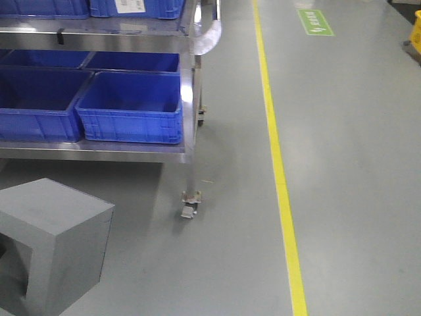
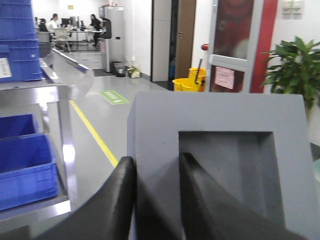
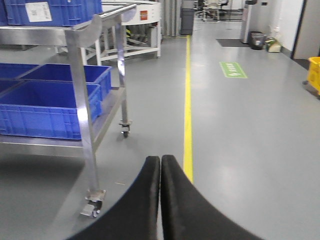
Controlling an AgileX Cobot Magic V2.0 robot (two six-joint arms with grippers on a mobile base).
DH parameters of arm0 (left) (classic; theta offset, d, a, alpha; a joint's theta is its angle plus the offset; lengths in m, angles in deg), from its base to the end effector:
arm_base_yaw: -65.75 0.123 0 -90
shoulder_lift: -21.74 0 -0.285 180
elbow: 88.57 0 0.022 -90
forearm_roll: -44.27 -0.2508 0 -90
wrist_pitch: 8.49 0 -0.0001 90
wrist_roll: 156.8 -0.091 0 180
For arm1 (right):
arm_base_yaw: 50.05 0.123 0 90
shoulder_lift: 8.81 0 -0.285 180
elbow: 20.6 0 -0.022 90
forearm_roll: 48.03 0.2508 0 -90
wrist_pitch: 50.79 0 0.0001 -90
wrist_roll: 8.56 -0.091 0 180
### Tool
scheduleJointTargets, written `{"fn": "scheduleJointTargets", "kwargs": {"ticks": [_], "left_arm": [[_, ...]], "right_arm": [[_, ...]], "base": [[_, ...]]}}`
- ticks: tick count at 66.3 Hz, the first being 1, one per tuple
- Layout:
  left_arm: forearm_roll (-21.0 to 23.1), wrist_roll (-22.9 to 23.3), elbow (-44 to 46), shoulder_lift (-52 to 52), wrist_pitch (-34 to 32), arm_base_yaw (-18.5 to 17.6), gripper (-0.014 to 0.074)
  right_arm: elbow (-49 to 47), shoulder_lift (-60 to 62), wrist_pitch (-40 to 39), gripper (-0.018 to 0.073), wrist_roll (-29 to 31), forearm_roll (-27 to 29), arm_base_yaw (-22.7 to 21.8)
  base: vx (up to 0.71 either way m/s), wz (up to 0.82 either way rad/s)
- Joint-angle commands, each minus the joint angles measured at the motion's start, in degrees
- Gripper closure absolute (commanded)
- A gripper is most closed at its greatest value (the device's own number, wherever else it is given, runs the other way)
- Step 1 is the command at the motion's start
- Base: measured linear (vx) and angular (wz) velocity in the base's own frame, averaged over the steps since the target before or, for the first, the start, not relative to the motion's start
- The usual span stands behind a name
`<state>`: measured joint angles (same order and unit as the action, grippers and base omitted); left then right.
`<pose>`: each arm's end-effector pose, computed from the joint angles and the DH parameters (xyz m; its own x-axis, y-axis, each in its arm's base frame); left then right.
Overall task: Sort gray base to blue bin
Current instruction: 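Drive the base away from the table carrying the block, then drive down the aisle between shelves of blue bins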
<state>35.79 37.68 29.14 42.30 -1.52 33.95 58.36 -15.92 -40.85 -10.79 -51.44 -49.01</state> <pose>0.0606 -0.0356 0.2764 -0.0503 -0.0931 -0.9944 0.5092 0.8541 -0.1057 0.0564 0.0001 0.1878 -0.1042 -0.0216 -0.9943 -0.0100 0.9997 -0.0207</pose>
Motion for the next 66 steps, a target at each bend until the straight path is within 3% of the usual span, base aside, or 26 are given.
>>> {"fn": "scheduleJointTargets", "kwargs": {"ticks": [1, 20, 66], "left_arm": [[0.12, 0.52, 1.74, 0.32, -6.45, -0.33, 0.0602], [0.12, 0.52, 1.74, 0.32, -6.45, -0.33, 0.0602], [0.12, 0.52, 1.74, 0.32, -6.45, -0.33, 0.0602]], "right_arm": [[0.83, 0.65, -4.3, 0.0568, 0.31, -0.35, -0.26], [0.83, 0.65, -4.3, 0.0568, 0.31, -0.35, -0.26], [0.83, 0.65, -4.3, 0.0568, 0.31, -0.35, -0.26]], "base": [[0.32, 0.28], [0.29, 0.55], [0.24, 0.91]]}}
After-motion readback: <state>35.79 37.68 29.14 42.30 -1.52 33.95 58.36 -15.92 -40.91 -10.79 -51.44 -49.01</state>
